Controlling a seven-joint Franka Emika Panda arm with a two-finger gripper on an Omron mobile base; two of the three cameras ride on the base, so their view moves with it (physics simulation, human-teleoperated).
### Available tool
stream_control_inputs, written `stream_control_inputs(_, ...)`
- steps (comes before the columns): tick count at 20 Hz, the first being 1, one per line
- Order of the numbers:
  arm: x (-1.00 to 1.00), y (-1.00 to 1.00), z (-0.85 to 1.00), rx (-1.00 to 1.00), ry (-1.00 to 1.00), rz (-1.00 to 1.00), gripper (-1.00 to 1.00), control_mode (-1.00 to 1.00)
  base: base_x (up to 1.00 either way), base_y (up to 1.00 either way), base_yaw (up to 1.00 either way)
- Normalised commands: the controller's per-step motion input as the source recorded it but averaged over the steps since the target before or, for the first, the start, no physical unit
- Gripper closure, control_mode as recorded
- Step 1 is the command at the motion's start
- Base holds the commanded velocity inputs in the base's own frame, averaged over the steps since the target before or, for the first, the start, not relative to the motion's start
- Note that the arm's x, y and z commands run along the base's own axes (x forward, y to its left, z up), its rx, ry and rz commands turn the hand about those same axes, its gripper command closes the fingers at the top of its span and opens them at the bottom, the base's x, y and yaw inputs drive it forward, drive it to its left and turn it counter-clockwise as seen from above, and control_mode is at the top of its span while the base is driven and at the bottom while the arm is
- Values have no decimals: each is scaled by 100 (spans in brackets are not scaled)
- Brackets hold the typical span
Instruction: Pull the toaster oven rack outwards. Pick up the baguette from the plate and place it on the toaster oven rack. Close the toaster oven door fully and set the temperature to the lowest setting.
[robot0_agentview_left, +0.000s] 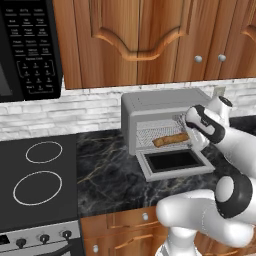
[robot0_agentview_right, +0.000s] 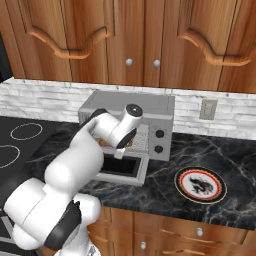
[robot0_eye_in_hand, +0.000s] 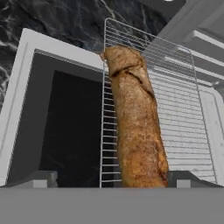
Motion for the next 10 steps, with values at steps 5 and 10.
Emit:
stream_control_inputs(5,-75,0,12,2,6,0,-100,-100,0,0,0)
stream_control_inputs(10,-77,-6,2,0,18,0,-100,-100,0,0,0)
